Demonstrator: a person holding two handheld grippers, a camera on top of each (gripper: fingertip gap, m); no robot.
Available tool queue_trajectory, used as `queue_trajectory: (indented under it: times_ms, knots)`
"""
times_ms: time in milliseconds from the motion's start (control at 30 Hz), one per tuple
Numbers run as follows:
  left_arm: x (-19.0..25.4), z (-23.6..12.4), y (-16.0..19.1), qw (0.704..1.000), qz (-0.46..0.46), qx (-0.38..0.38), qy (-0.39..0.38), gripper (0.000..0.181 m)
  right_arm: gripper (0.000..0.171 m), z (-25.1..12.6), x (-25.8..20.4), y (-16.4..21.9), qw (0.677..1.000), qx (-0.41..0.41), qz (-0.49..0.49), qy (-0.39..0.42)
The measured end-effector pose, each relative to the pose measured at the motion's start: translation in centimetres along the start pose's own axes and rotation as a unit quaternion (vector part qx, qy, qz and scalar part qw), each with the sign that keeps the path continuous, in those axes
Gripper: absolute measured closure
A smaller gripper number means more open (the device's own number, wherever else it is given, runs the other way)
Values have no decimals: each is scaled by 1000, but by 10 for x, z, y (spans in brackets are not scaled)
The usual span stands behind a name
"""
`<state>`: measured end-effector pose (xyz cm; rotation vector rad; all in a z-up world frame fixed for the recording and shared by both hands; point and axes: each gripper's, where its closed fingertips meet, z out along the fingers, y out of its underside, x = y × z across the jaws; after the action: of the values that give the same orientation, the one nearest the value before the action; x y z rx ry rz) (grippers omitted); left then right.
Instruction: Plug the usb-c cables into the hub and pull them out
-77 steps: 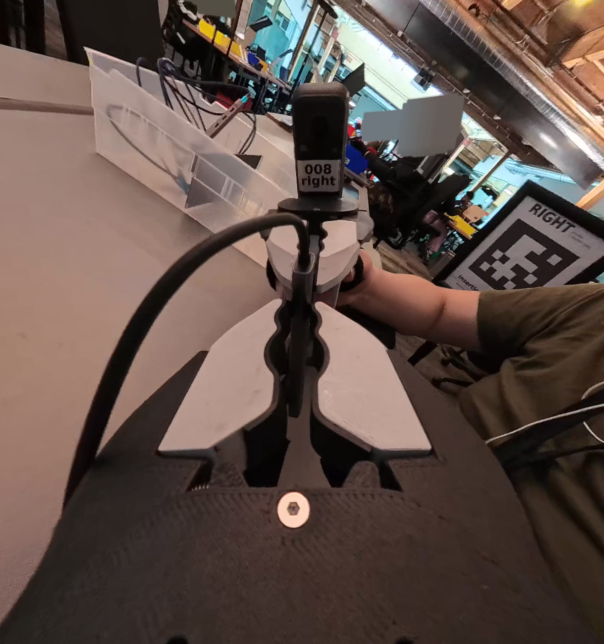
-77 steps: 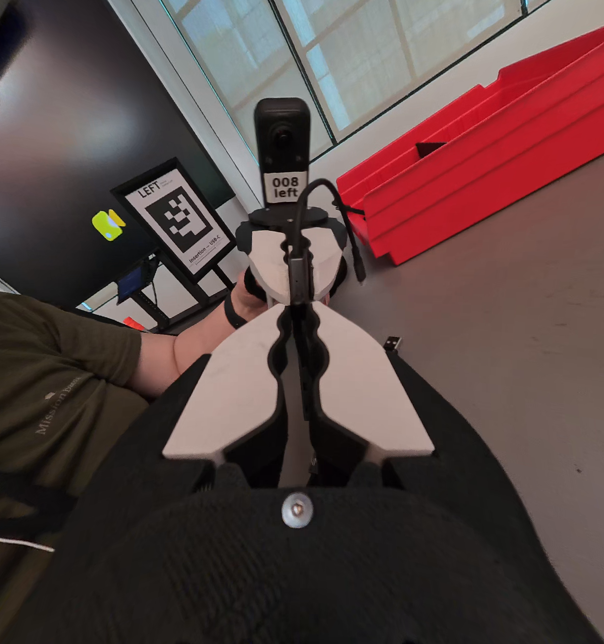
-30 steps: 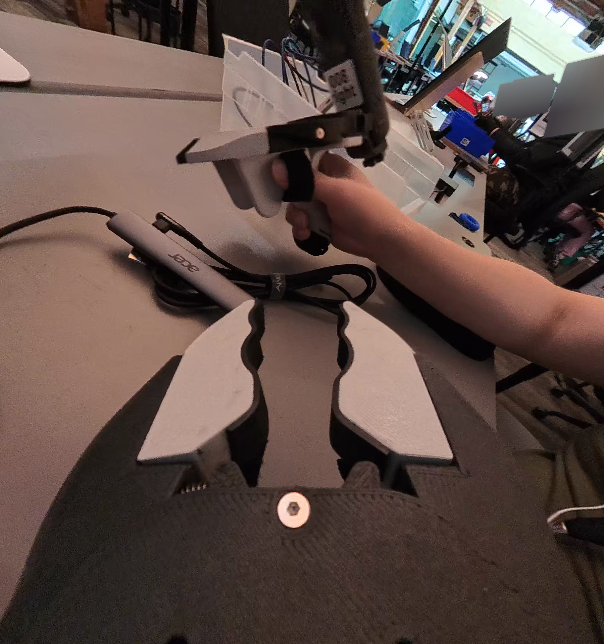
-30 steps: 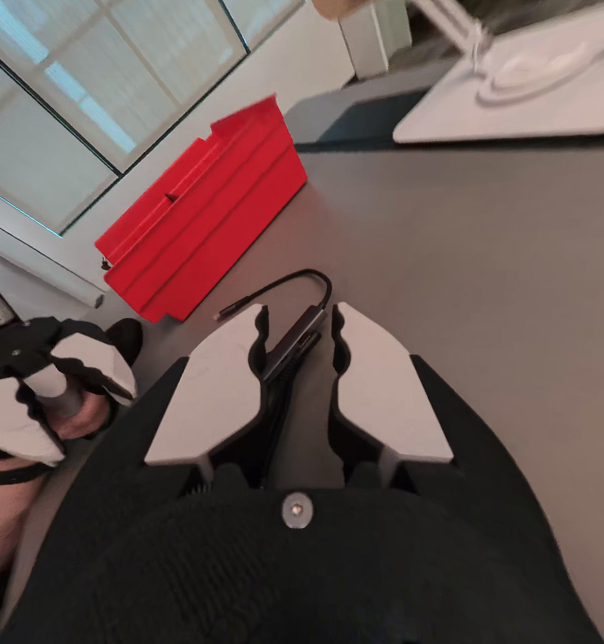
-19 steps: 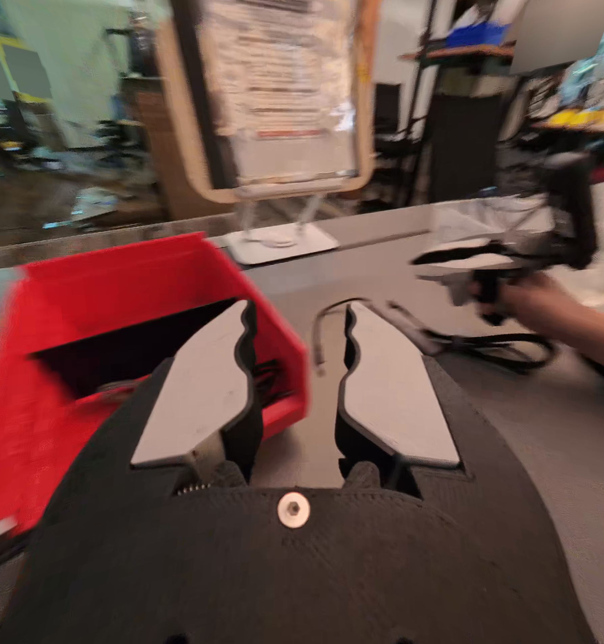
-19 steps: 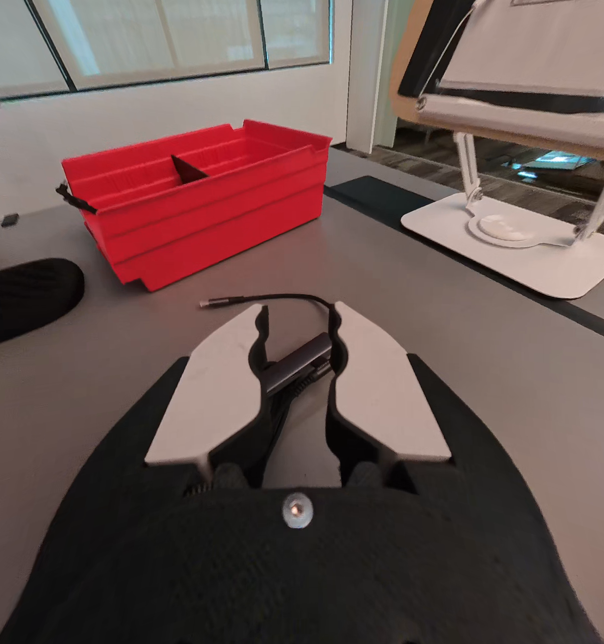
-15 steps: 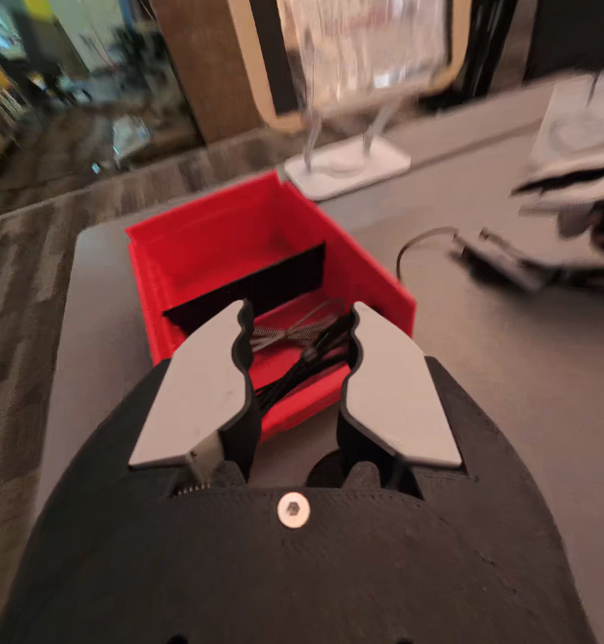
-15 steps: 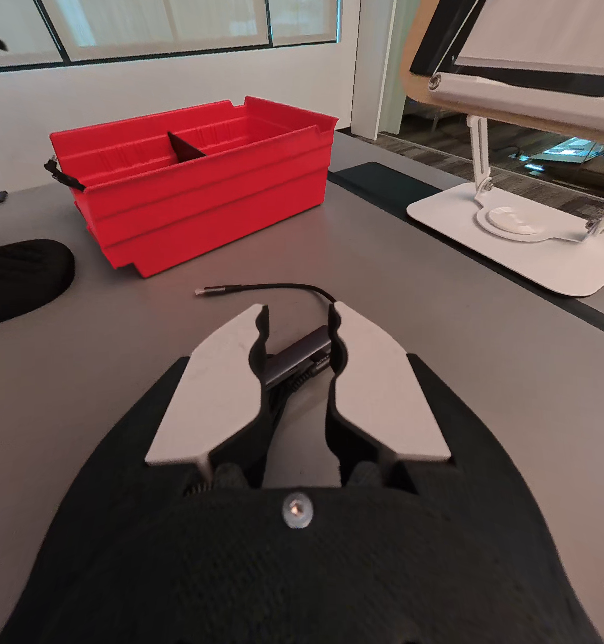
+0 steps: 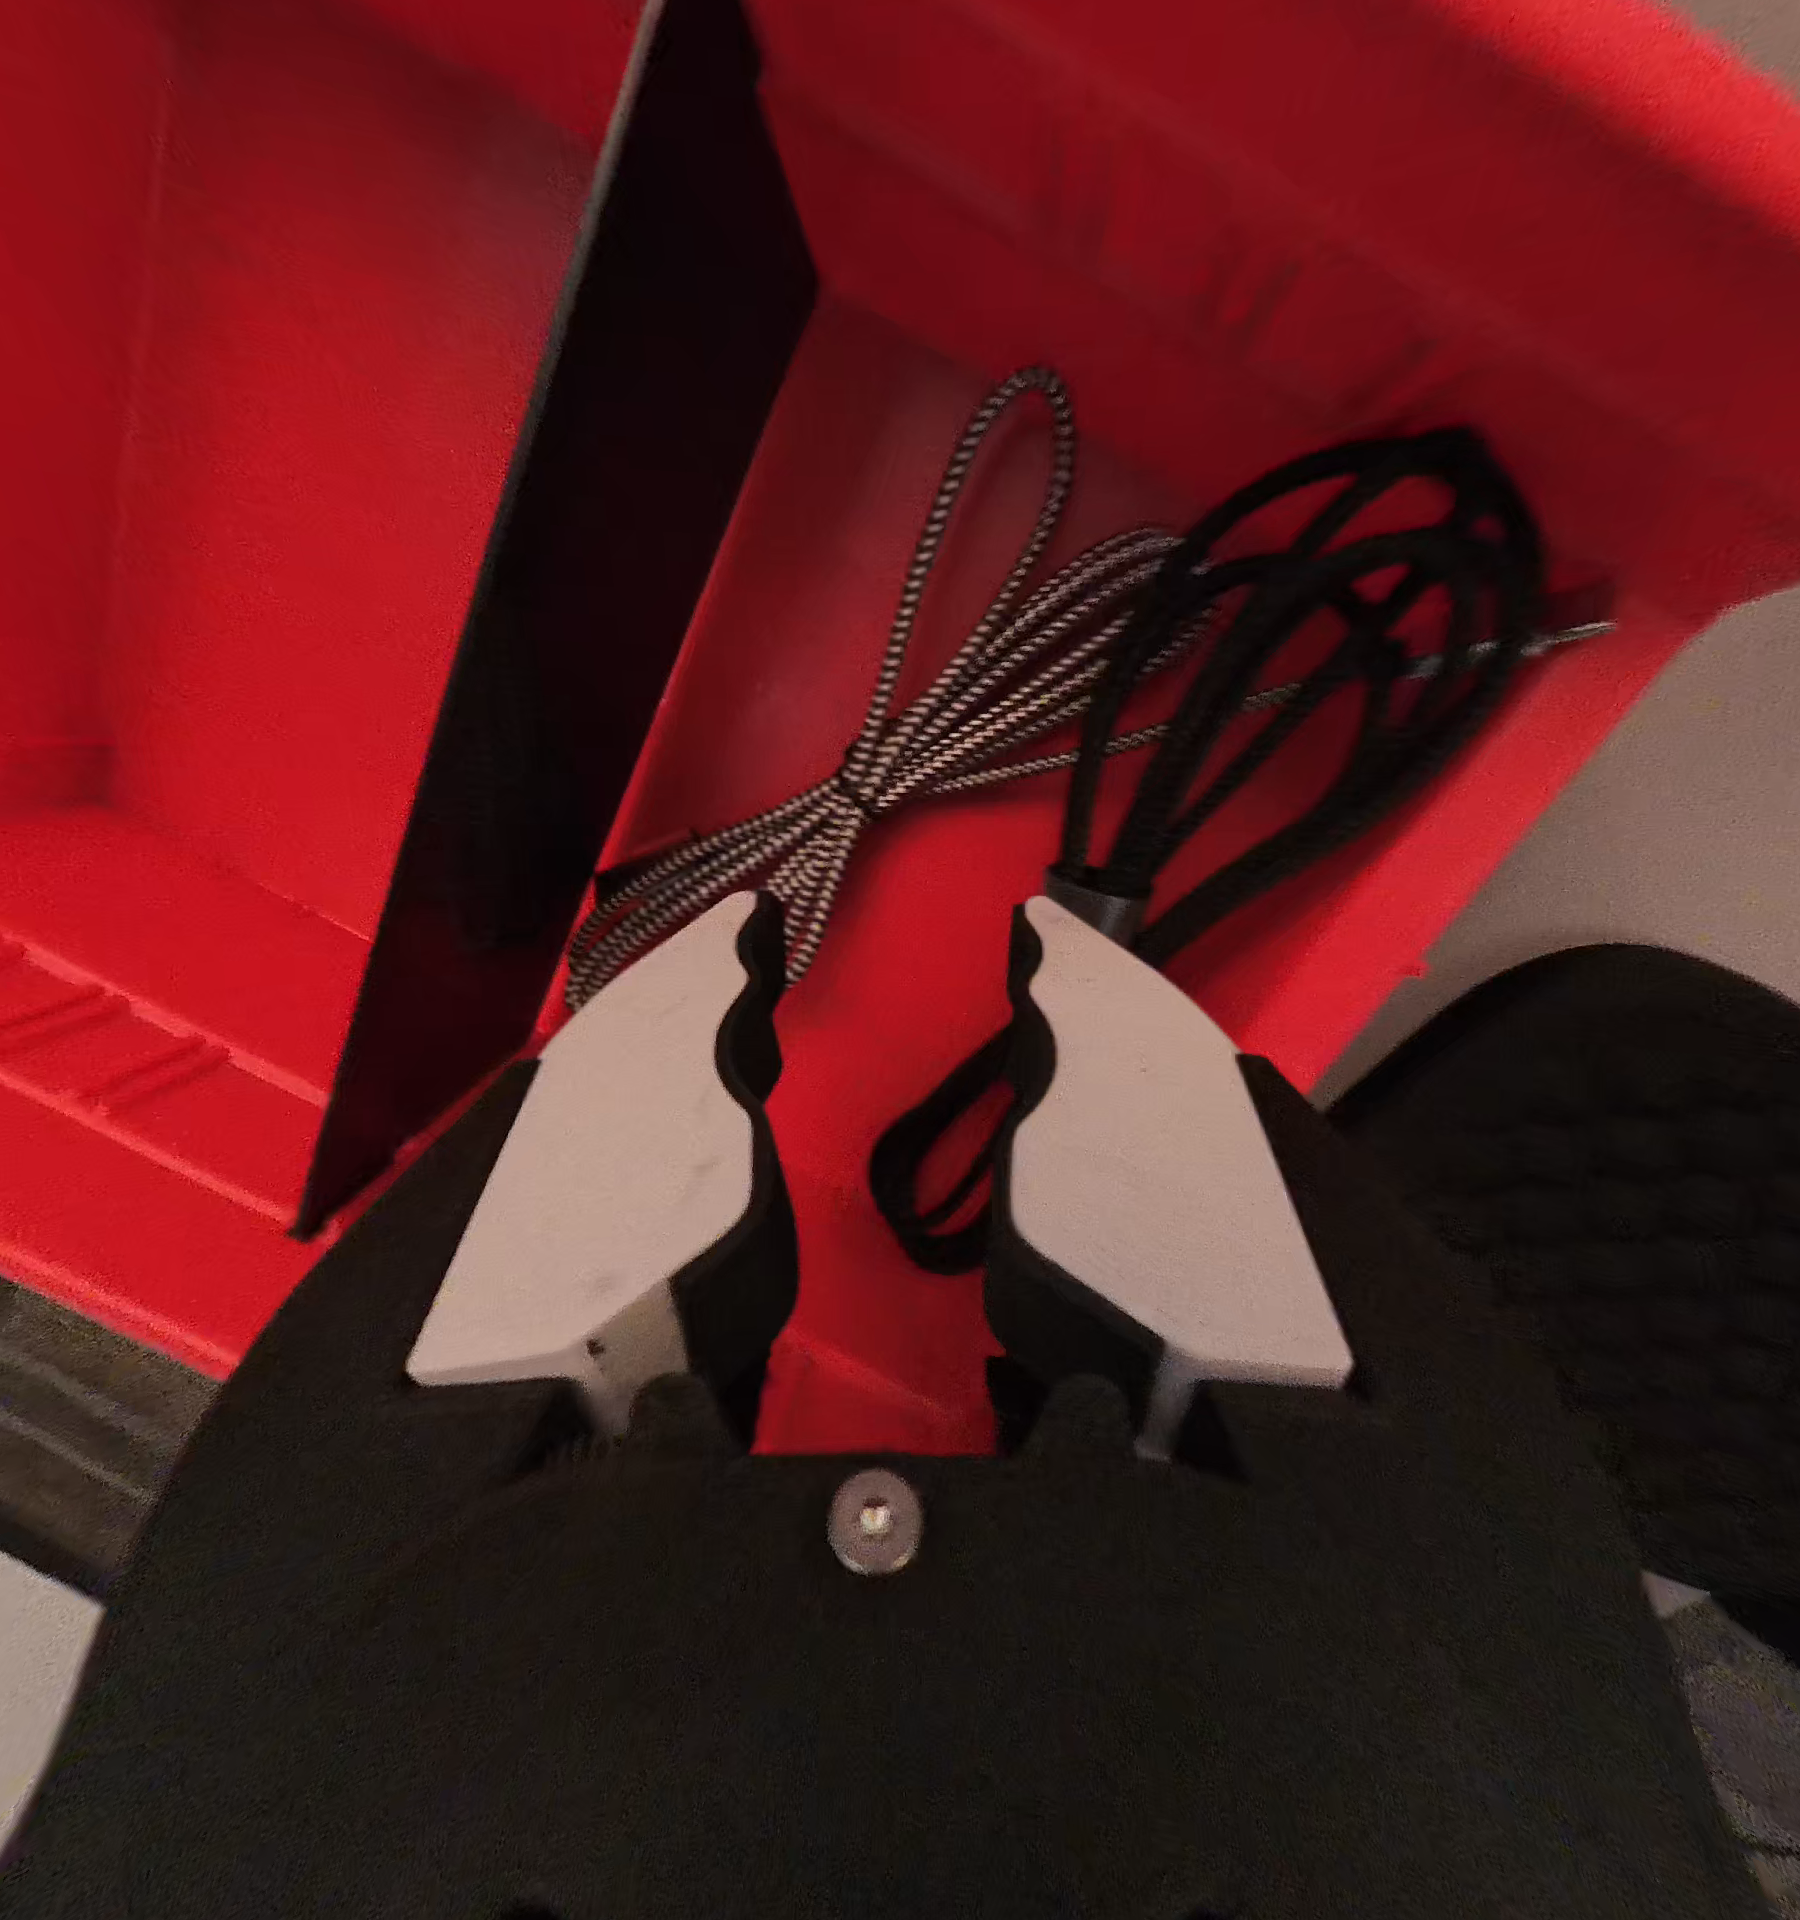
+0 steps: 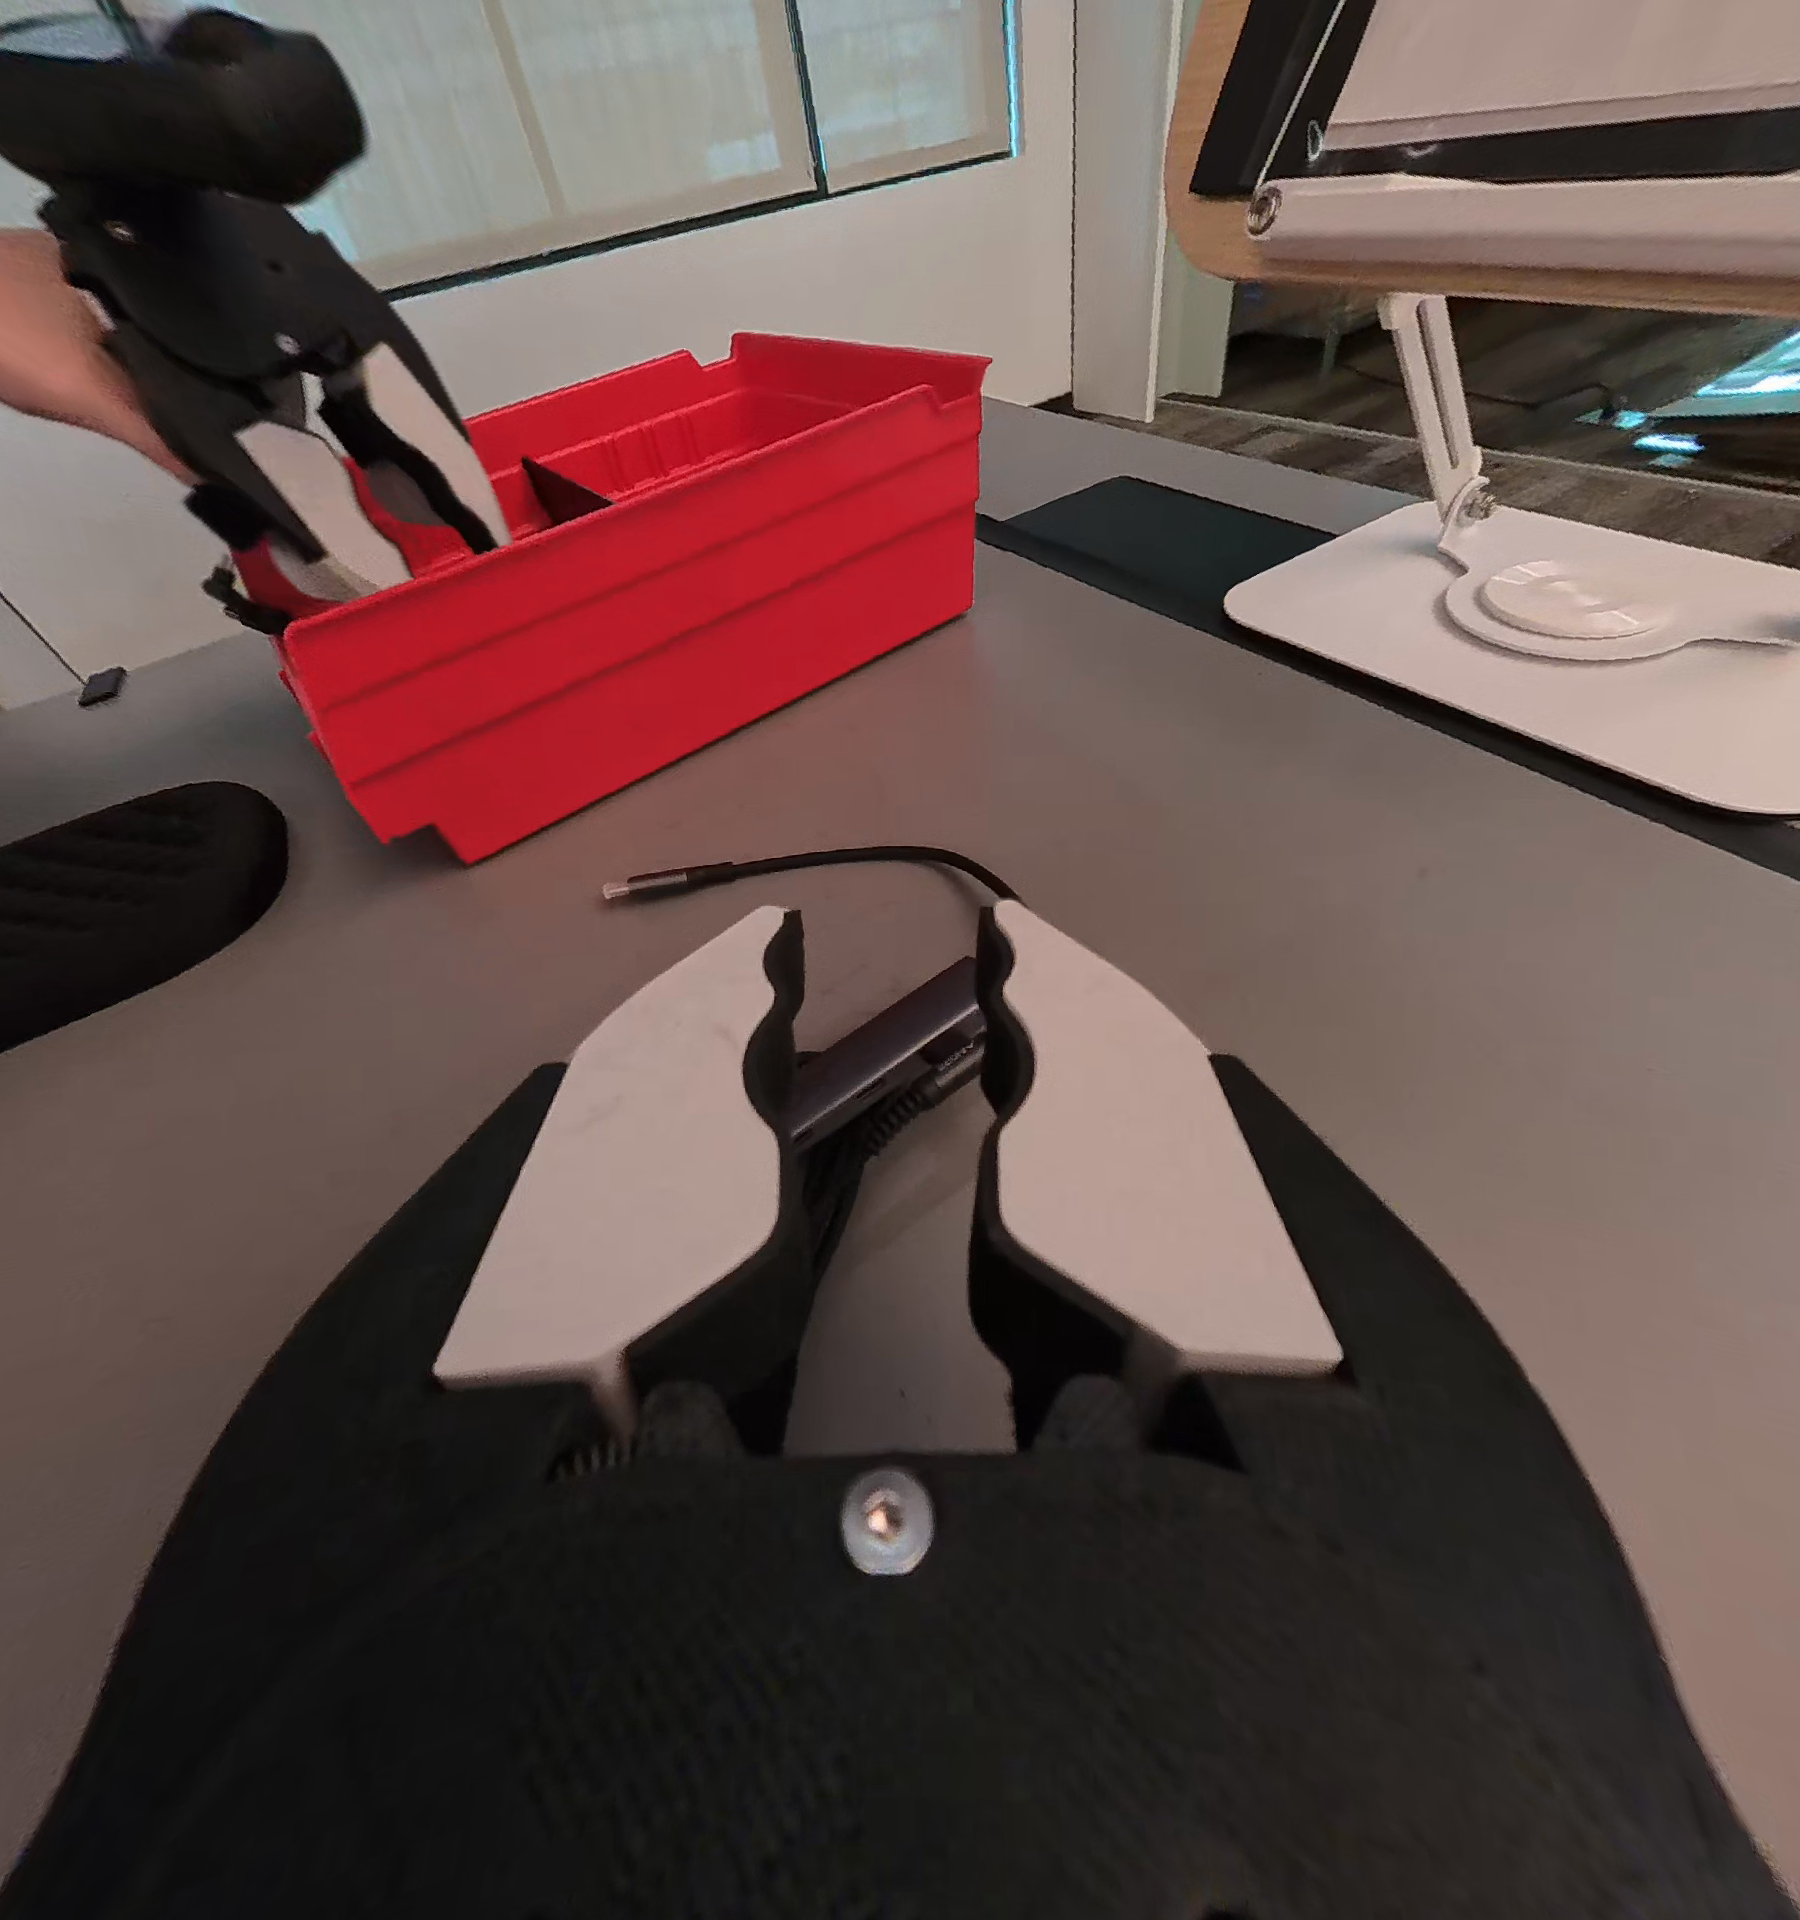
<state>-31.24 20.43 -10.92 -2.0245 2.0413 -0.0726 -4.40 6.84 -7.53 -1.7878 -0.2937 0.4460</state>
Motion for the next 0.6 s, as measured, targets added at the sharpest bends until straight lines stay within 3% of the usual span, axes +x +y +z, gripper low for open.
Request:
queue_trajectory:
  times_ms: [33, 367, 467, 600]
  knots:
    - [-5, 5, 0, 1000, 4, -9, 2, 141, 139, 1, 0, 1, 1000, -2, 4, -3]
    - [-16, 46, 1, 993, 70, -86, 42, 141, 140, 3, -1, 2, 997, 5, 69, -42]
    - [-9, 52, 0, 991, 55, -93, 78, 151, 141, 2, 4, 2, 997, 7, 71, -38]
    - [-10, 51, 4, 991, 42, -105, 70, 158, 141, 1, 5, 1, 997, 8, 72, -38]
